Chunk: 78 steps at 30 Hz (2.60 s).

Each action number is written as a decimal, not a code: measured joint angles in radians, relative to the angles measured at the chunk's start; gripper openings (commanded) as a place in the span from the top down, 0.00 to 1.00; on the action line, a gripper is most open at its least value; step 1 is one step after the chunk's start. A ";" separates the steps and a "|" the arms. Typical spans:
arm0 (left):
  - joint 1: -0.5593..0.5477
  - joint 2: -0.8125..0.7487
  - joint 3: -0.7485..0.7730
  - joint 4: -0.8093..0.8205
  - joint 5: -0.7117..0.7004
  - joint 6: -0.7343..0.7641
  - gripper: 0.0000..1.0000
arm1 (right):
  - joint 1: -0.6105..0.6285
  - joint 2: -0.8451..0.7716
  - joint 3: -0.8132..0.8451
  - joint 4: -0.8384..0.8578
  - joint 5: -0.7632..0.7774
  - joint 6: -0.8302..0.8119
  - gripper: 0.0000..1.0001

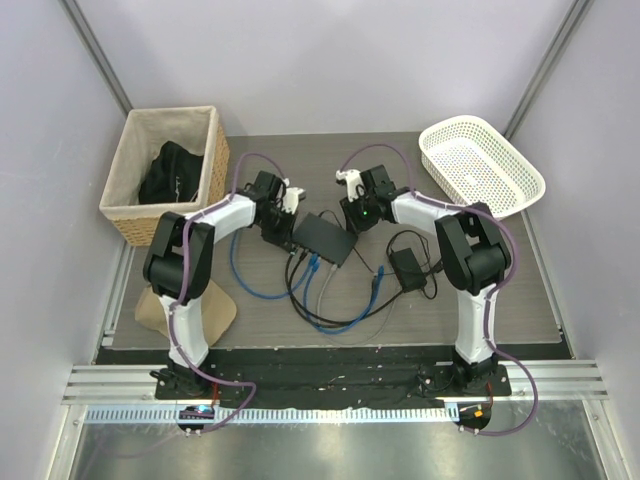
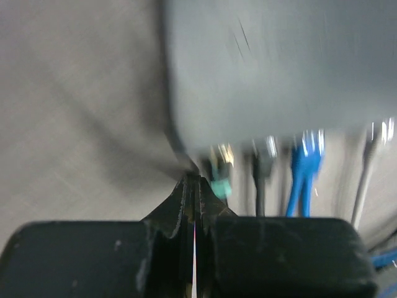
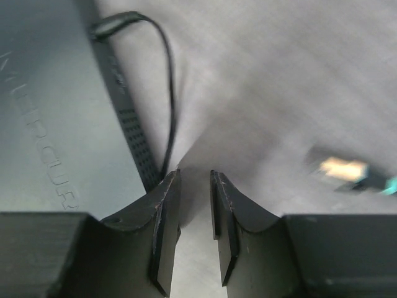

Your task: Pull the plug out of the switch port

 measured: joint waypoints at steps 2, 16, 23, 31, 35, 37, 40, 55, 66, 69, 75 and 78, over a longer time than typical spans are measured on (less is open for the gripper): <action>0.000 0.035 0.048 0.018 -0.010 0.010 1.00 | 0.021 -0.031 -0.041 0.000 0.005 -0.002 0.65; 0.003 0.315 0.517 -0.048 -0.100 0.088 1.00 | 0.150 -0.095 -0.095 -0.071 0.065 -0.064 0.63; 0.003 0.205 0.499 -0.085 -0.127 0.064 0.65 | 0.074 -0.158 -0.043 -0.136 0.070 -0.079 0.60; 0.004 -0.297 0.266 -0.095 -0.132 0.039 0.74 | -0.014 -0.425 -0.101 -0.159 0.106 -0.127 0.61; 0.004 -0.423 0.093 -0.113 -0.085 0.071 0.99 | -0.076 -0.546 -0.219 -0.199 0.122 -0.183 0.72; 0.004 -0.404 0.014 -0.145 -0.070 0.100 1.00 | -0.101 -0.590 -0.286 -0.220 0.158 -0.260 0.79; 0.004 -0.315 -0.055 -0.191 -0.075 0.137 1.00 | -0.138 -0.653 -0.412 -0.228 0.231 -0.365 0.84; -0.007 -0.045 -0.012 -0.224 -0.089 0.217 1.00 | -0.225 -0.668 -0.623 -0.245 0.288 -0.500 0.83; -0.055 0.023 0.093 -0.227 -0.111 0.217 1.00 | -0.206 -0.669 -0.617 -0.316 0.135 -0.490 0.80; -0.084 0.031 0.103 -0.204 -0.106 0.214 1.00 | -0.181 -0.669 -0.594 -0.357 0.090 -0.481 0.80; -0.130 0.052 0.125 -0.186 -0.103 0.205 1.00 | -0.143 -0.666 -0.566 -0.378 0.006 -0.406 0.80; -0.132 0.056 0.135 -0.185 -0.103 0.198 1.00 | -0.143 -0.658 -0.558 -0.378 0.002 -0.365 0.80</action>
